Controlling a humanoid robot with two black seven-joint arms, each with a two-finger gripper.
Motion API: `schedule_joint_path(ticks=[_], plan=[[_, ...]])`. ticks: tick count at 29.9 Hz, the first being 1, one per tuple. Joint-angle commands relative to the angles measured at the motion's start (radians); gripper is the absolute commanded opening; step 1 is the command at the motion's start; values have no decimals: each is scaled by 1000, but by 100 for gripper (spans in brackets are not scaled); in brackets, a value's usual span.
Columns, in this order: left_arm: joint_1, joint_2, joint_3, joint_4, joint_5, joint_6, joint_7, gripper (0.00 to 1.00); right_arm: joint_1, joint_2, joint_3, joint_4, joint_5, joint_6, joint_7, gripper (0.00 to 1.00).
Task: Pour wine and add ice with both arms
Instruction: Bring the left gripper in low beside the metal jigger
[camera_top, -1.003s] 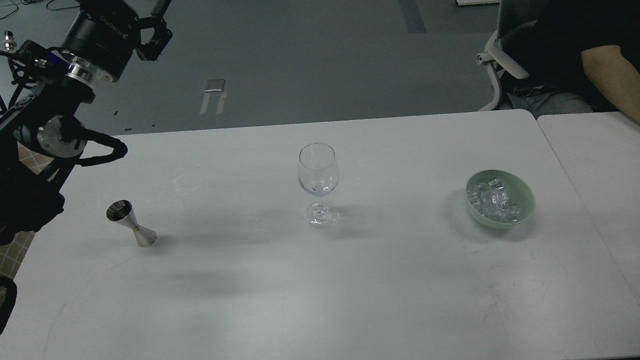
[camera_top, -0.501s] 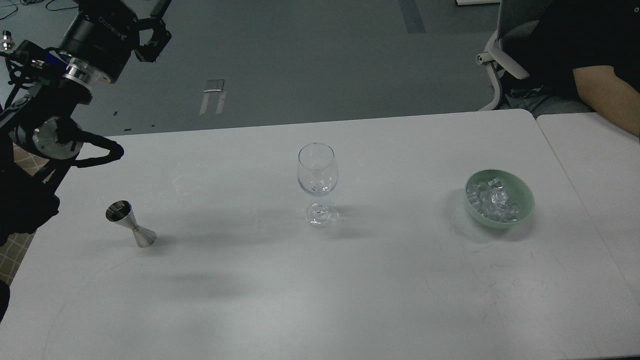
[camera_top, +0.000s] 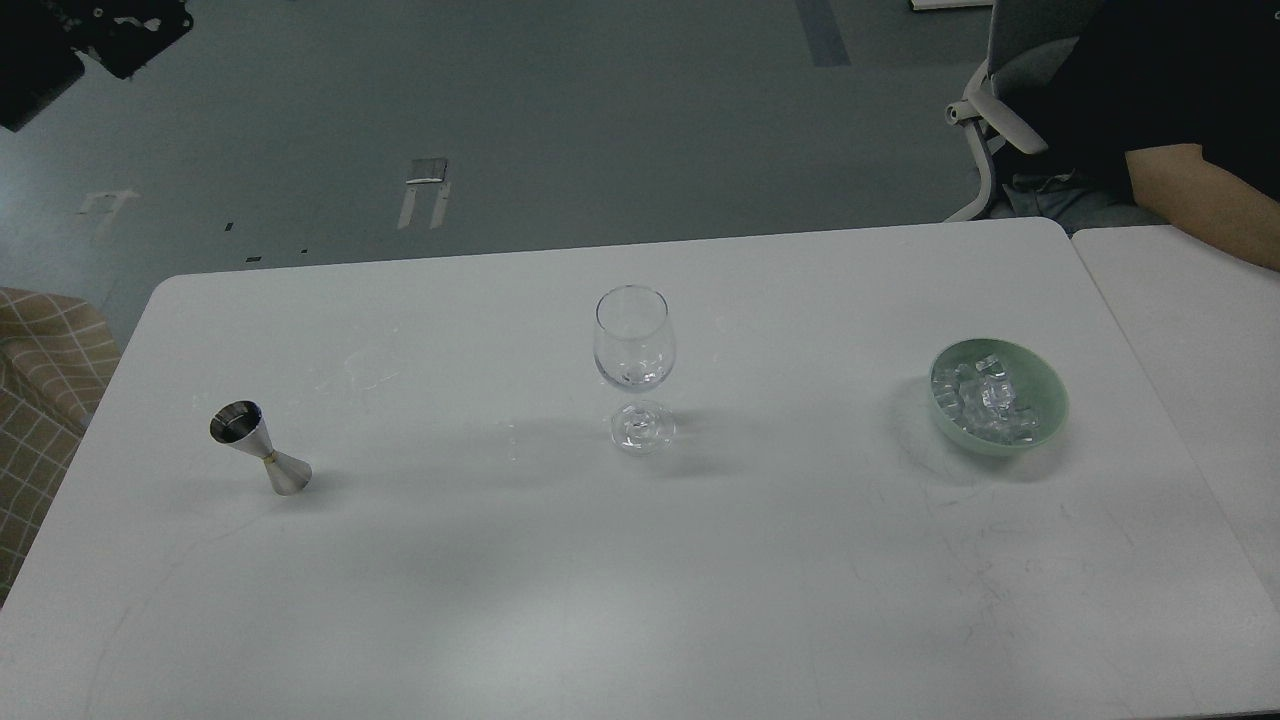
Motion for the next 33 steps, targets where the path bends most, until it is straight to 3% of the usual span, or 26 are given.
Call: schedule_joint_path(ticks=[1,8,18,24,33], plan=[[3,142,3,-121,130,34,-41,97,-3,2,0,-1,0,0,0,100],[3,272,109,-252,391,254,-41,97,0,5,-22,-1,-2,0,0,100],[3,370,512,-279,926,700,-41,96,-4,3,-25,1,0,0,0,100],[2,443,670,-273,946,842,-41,96,-6,6,-23,4,0,0,0,100],[6,421,690,-304,703,840,-41,96,-13,6,-23,6,0,0,0,100]])
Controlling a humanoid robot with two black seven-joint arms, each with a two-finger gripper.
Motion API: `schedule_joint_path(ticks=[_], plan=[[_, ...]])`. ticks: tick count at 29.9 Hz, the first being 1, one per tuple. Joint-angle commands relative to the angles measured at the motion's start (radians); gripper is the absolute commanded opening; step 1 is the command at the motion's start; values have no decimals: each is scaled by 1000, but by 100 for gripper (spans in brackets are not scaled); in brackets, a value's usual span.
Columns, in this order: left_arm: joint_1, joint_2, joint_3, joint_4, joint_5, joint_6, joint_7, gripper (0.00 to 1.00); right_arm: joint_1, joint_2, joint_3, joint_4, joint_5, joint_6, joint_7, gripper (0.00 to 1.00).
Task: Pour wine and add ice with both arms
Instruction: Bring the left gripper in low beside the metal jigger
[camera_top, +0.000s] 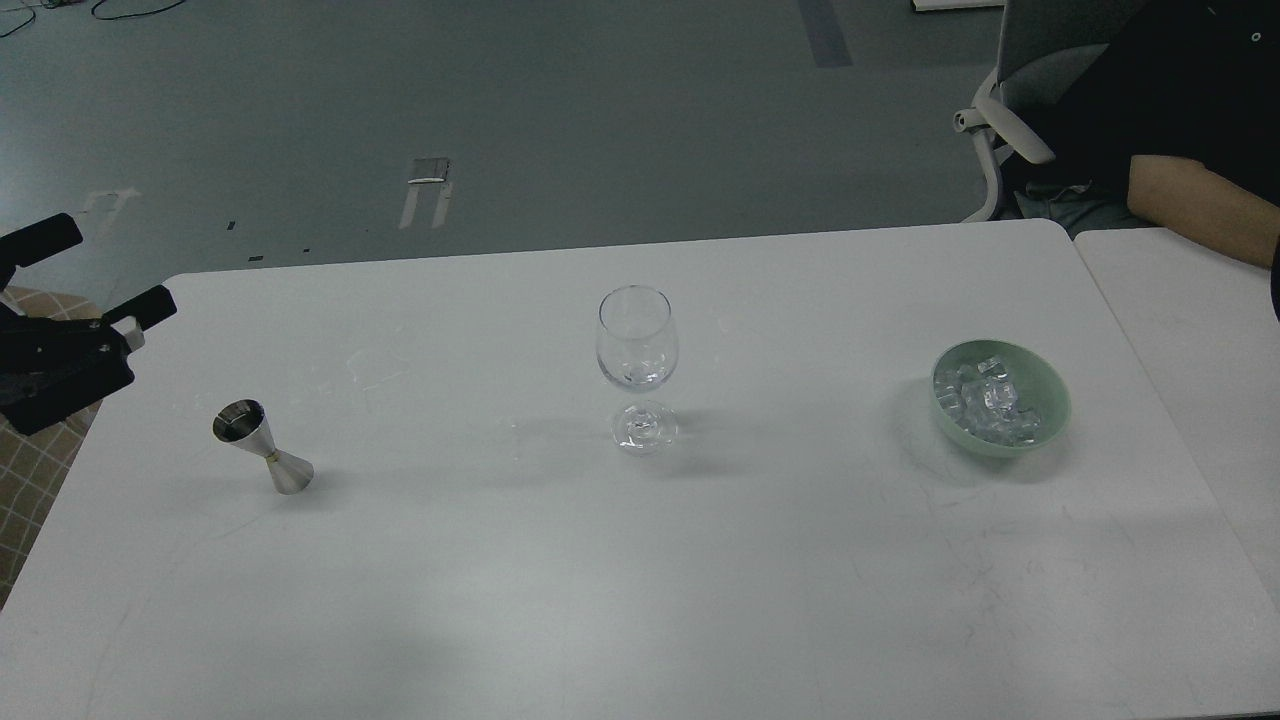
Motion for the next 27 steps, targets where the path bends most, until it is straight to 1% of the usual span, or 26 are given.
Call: schedule_joint_path(ticks=[1,4,5,7,8,11,13,14,15,17,19,20,21,23,25,26,27], plan=[[7,-11,27,-16,-126,-11,0,96,-2,-1,-2,0,0,0,0,100],[9,-33,61,-16,-299,-53,0,96,-5,-1,-2,0,0,0,0,100],[7,-45,61,-16,-407,-85,0,96,-5,1,-3,0,0,0,0,100],[6,-48,59,-16,-520,-132,0,96,-7,1,-3,0,0,0,0,100],[-2,-51,59,-16,-611,-183,0,95,-9,1,-3,2,0,0,0,100],[-8,-56,58,-16,-782,-281,0,95,-9,4,-3,0,0,0,0,100],[-8,-59,56,-16,-854,-317,0,95,-10,4,-3,2,0,0,0,100],[-8,-60,56,-16,-934,-355,0,95,-10,4,-5,2,0,0,0,100],[-8,-60,56,-16,-979,-375,0,95,-12,4,-5,2,0,0,0,100],[-8,-53,55,-16,-1170,-485,0,95,-22,4,-5,3,0,0,-2,100],[-8,-46,55,-16,-1247,-541,0,95,-25,4,-5,3,0,0,-2,100],[-8,-39,55,-16,-1307,-585,0,95,-27,4,-5,5,-1,0,-2,100],[-8,-34,55,-16,-1336,-608,0,95,-28,4,-5,5,-5,0,-2,100],[-6,-14,58,-16,-1434,-680,0,95,-28,4,-5,5,-12,0,-2,100],[-6,-4,59,-16,-1491,-726,0,95,-28,5,-5,5,-12,0,-2,100],[-6,7,64,-16,-1549,-775,0,95,-32,5,-5,5,-12,0,-3,100],[-6,13,64,-16,-1577,-797,0,95,-32,5,-5,5,-12,0,-5,100]])
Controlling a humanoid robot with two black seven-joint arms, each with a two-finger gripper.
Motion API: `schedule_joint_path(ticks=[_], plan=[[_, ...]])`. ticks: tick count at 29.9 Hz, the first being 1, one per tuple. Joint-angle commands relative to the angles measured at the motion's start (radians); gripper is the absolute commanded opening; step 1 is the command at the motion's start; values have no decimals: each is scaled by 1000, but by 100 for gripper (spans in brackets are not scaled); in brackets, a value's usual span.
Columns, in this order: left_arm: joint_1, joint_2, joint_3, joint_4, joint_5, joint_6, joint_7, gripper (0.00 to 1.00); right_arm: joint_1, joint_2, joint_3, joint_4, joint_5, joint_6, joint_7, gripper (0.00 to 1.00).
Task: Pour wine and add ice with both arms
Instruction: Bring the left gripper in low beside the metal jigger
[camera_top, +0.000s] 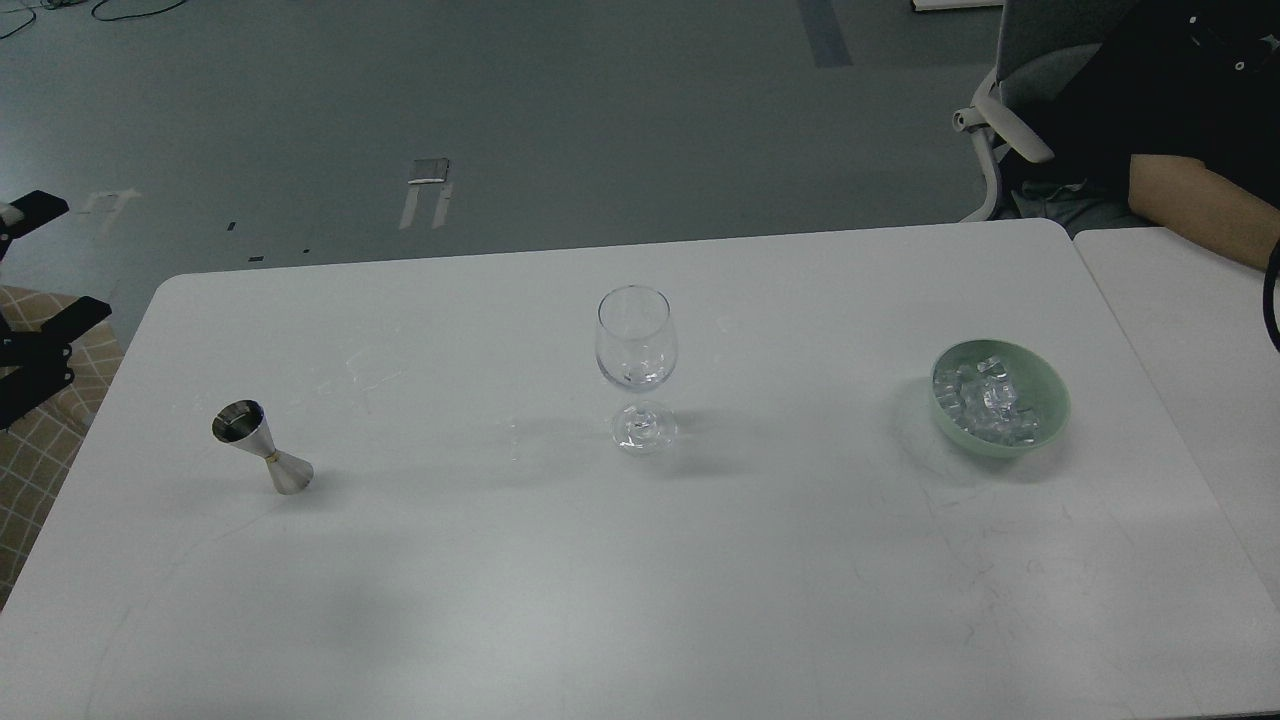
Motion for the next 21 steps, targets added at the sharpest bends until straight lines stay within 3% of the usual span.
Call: schedule_joint_path(ticks=[1,9,21], plan=[[4,31,8,0,-159,-129,0,95,-3,2,0,0,-1,0,-6,100],[6,43,121,0,-311,-240,0,96,-6,2,0,0,-1,0,-29,100],[15,-20,288,0,-521,-272,0,98,-7,8,0,0,-1,0,-52,100]])
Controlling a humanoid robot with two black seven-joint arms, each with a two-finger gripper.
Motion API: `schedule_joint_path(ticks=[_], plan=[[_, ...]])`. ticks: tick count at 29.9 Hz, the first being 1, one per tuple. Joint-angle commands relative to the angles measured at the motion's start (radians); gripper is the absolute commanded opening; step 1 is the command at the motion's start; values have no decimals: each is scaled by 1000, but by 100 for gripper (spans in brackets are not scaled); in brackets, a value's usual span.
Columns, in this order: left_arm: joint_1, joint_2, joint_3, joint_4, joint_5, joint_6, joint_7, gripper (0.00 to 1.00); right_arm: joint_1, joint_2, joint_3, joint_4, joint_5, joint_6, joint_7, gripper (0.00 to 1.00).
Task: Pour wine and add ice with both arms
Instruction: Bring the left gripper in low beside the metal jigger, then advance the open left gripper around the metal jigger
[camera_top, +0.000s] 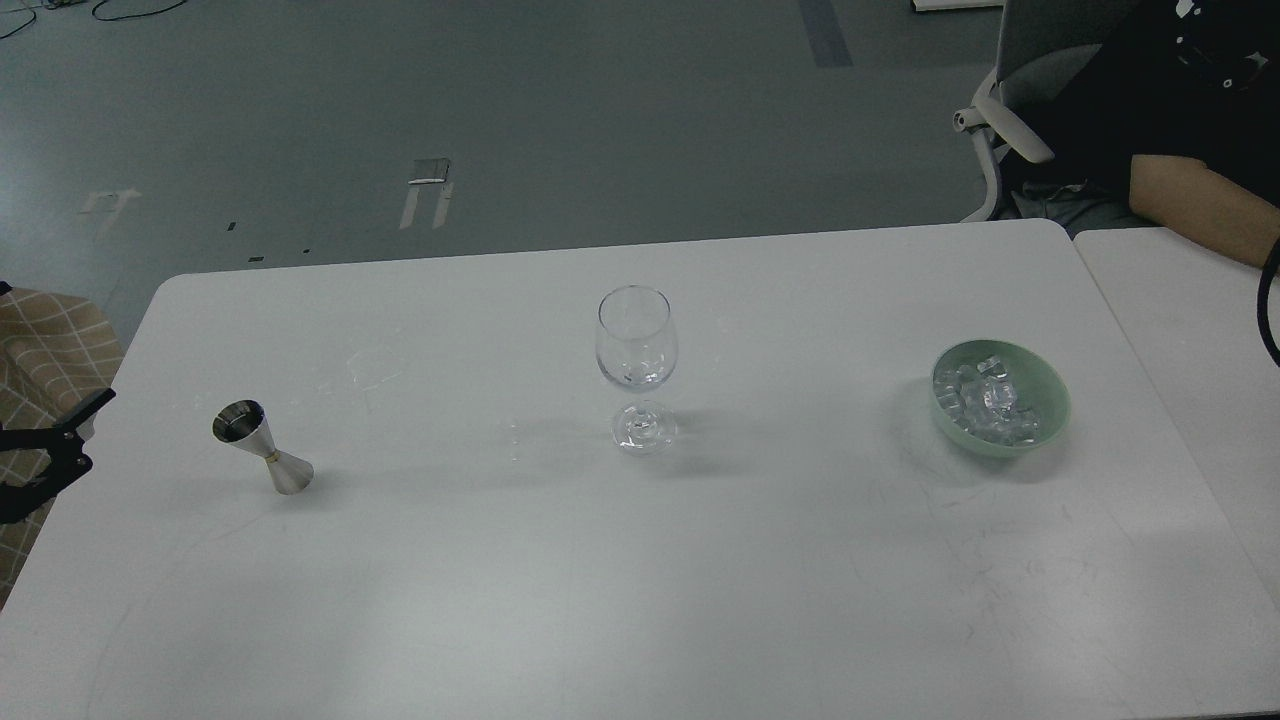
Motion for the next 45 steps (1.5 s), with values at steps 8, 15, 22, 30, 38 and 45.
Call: schedule_joint_path(ticks=[8,15,22,30,38,45], plan=[[11,-100,104,4,-77,-1,0,99,0,5,0,0,0,0,-3,100],[76,-160,104,5,-95,-1,0,99,0,5,0,0,0,0,-3,100],[107,-217,104,7,-216,-1,0,99,-6,11,0,0,0,0,-3,100],[120,-260,104,11,-279,-1,0,99,-8,11,0,0,-1,0,-5,100],[154,-301,102,19,-405,-1,0,99,-9,11,0,0,0,0,-5,100],[191,-338,102,16,-518,-1,0,100,-12,11,0,0,0,0,-5,100]])
